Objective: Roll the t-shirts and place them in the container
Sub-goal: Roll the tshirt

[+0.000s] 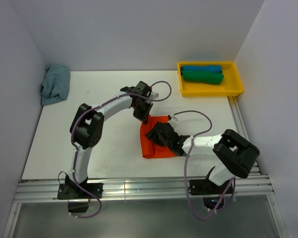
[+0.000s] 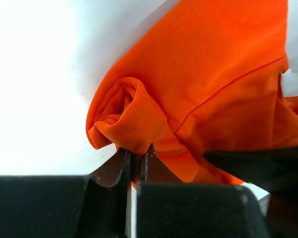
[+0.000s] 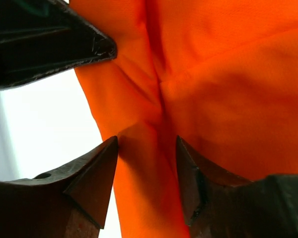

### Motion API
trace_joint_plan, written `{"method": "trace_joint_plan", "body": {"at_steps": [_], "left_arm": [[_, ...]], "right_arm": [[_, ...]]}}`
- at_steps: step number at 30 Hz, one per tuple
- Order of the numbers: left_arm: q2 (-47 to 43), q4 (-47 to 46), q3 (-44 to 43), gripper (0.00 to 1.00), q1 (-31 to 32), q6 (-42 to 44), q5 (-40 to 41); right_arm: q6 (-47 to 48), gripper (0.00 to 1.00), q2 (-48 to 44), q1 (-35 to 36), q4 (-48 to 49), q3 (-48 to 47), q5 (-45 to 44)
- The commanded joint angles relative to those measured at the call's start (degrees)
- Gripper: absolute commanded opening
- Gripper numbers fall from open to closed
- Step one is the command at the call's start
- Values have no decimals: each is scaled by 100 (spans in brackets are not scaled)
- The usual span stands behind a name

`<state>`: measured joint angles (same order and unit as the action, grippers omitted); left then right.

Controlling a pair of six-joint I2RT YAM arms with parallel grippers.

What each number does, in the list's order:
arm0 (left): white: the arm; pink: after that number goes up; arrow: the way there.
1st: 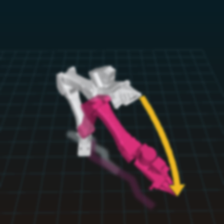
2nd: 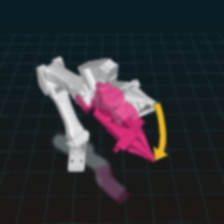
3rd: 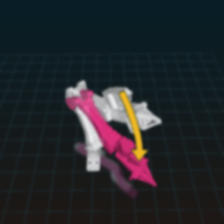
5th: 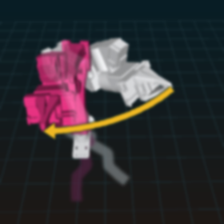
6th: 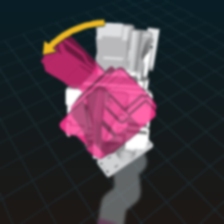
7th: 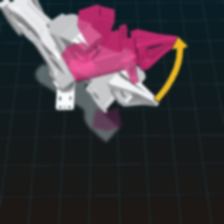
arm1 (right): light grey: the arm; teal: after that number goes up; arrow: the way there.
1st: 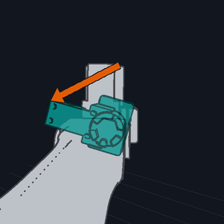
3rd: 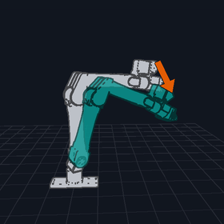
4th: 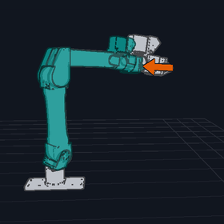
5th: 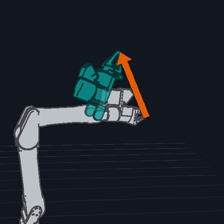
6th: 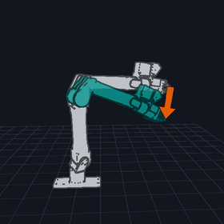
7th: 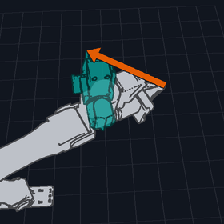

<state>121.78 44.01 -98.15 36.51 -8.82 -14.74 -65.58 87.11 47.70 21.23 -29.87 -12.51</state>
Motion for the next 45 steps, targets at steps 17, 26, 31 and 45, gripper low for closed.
{"method": "trace_joint_plan", "body": {"at_steps": [17,26,31,45], "left_arm": [[206,415,-415,0,190,117,490],[215,433,-416,1,190,135,420],[233,451,-459,6,190,152,384],[154,609,-1004,49,-241,152,-239]], "right_arm": [[1126,58,875,1435,-4188,-3128,-2826],[828,58,1905,1672,-5260,-4009,-3266],[687,58,2187,1804,-5560,-4133,-3249],[687,34,1740,1699,-4533,-3290,-2397]]}}
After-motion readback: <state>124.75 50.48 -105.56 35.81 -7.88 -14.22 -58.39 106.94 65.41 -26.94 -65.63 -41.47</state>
